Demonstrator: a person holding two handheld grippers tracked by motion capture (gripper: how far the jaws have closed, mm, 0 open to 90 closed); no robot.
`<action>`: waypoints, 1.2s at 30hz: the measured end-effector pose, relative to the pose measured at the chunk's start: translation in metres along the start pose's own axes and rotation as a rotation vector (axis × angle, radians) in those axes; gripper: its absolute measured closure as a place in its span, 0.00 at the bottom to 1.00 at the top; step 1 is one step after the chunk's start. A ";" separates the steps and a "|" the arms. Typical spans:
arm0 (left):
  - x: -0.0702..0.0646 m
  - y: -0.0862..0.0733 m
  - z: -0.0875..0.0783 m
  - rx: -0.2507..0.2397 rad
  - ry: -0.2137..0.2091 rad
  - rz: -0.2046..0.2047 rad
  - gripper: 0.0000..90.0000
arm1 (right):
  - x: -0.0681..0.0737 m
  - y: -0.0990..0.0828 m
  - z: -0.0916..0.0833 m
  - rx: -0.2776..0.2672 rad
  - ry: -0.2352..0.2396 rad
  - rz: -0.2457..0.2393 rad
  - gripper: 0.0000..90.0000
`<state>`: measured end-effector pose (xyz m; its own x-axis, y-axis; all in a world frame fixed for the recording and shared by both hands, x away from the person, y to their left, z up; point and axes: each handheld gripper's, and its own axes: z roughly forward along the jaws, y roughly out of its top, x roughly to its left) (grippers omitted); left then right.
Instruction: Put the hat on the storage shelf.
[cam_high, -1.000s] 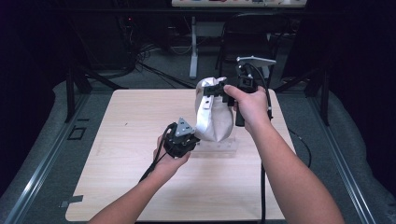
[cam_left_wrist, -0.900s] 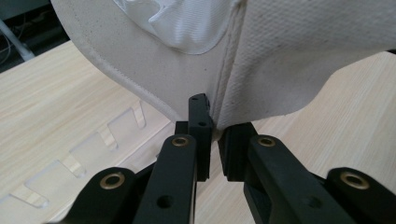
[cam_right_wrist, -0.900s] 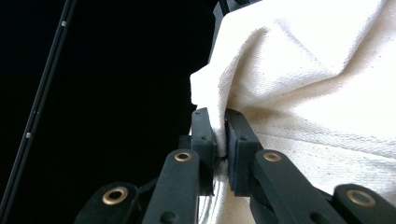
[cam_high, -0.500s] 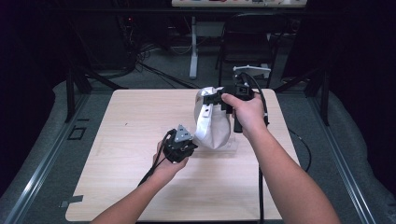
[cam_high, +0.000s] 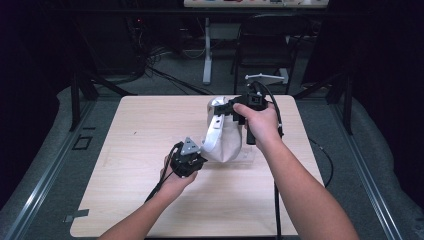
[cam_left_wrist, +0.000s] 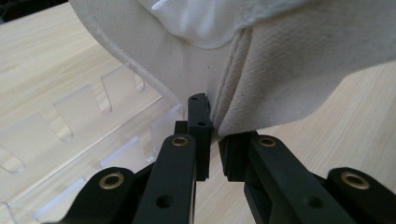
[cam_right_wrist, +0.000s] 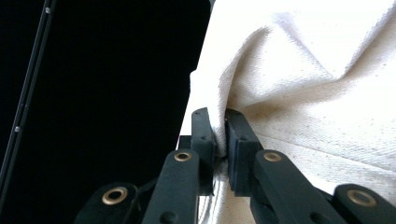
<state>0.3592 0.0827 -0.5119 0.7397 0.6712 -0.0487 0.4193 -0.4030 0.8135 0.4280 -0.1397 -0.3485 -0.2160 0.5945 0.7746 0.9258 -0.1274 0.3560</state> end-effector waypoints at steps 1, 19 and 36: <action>0.000 -0.001 0.002 0.017 0.006 -0.016 0.94 | -0.002 0.000 0.005 0.009 -0.002 -0.002 0.93; 0.001 -0.012 0.012 0.060 0.034 -0.103 0.94 | -0.023 0.000 0.028 0.041 -0.026 0.017 0.93; -0.004 -0.014 -0.003 0.017 0.073 -0.076 0.65 | -0.030 -0.005 0.018 0.006 -0.052 0.012 0.89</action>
<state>0.3487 0.0882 -0.5214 0.6653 0.7436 -0.0674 0.4826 -0.3593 0.7988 0.4356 -0.1429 -0.3825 -0.1883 0.6330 0.7509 0.9300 -0.1307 0.3434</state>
